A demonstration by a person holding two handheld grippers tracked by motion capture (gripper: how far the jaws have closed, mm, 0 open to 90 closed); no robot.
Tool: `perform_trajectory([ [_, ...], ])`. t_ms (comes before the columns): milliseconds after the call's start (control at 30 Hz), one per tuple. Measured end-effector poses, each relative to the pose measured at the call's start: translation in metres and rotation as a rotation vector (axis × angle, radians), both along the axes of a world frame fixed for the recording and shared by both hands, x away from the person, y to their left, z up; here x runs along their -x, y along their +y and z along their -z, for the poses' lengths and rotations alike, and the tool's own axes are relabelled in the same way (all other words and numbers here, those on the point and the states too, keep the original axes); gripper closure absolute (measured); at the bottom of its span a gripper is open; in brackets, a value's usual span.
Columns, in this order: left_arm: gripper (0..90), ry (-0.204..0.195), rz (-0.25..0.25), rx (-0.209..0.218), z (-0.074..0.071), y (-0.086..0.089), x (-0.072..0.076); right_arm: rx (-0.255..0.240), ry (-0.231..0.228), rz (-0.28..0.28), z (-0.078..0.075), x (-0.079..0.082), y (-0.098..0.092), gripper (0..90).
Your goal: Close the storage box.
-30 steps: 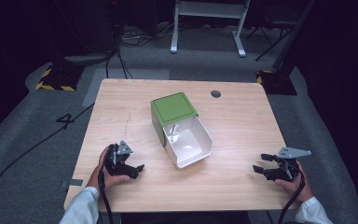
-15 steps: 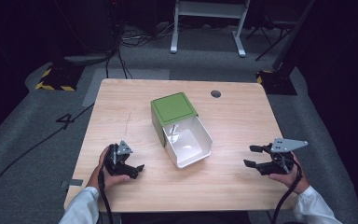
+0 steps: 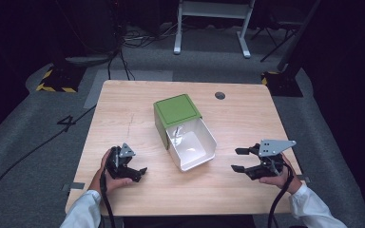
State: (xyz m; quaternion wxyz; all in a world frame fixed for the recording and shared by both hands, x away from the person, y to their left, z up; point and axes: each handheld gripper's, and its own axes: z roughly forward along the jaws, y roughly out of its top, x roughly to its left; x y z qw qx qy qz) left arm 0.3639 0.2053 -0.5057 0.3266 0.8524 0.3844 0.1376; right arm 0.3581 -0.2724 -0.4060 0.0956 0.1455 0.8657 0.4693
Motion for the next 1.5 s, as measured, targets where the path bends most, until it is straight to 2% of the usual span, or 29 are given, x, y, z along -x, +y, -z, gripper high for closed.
perform_trajectory([
  [100,0.1,0.0,0.0,0.0,0.0,0.0,0.0,-0.003,-0.003,-0.052,-0.005,0.003,0.018,37.9],
  [167,0.1,0.0,0.0,0.0,0.0,0.0,0.0,0.0,-0.005,-0.064,-0.005,0.004,0.023,38.2],
  [200,0.1,0.001,0.0,0.001,0.0,0.0,0.0,0.012,-0.009,-0.086,-0.005,0.004,0.032,38.4],
  [233,0.1,0.0,0.0,0.0,0.0,0.0,0.0,0.012,-0.009,-0.086,-0.005,0.004,0.032,38.4],
  [267,0.1,0.0,0.0,0.0,0.0,0.0,0.0,0.022,-0.008,-0.103,-0.004,0.003,0.042,38.8],
  [300,0.1,0.0,0.0,0.0,0.0,0.0,0.0,0.022,-0.008,-0.103,-0.004,0.003,0.042,38.8],
  [500,0.1,0.0,0.0,0.0,0.0,0.0,0.0,0.052,-0.012,-0.145,0.001,0.001,0.071,39.5],
  [533,0.1,0.0,0.0,0.0,0.0,0.0,0.0,0.066,-0.013,-0.157,0.004,0.001,0.08,39.7],
  [700,0.1,0.0,0.0,0.0,0.0,0.0,0.0,0.102,0.002,-0.182,0.013,-0.002,0.098,40.2],
  [867,0.1,0.0,0.0,0.0,0.0,0.0,0.0,0.152,0.02,-0.185,0.027,-0.011,0.119,40.0],
  [967,0.1,0.001,0.0,0.001,0.0,0.0,0.0,0.164,0.029,-0.19,0.031,-0.016,0.124,40.0],
  [1133,0.1,0.0,0.0,0.0,0.0,0.0,0.0,0.214,0.054,-0.2,0.045,-0.026,0.132,40.0],
  [1233,0.1,0.0,0.0,0.0,0.0,0.0,0.0,0.218,0.074,-0.195,0.052,-0.034,0.135,48.1],
  [1300,0.1,0.0,0.0,0.0,0.0,0.0,0.0,0.223,0.074,-0.194,0.053,-0.035,0.135,49.1],
  [1367,0.1,0.0,0.0,0.0,0.0,0.0,0.0,0.256,0.081,-0.211,0.058,-0.041,0.137,50.9],
  [1500,0.1,0.0,0.001,0.0,0.0,0.0,0.0,0.248,0.062,-0.224,0.059,-0.043,0.136,54.3],
])
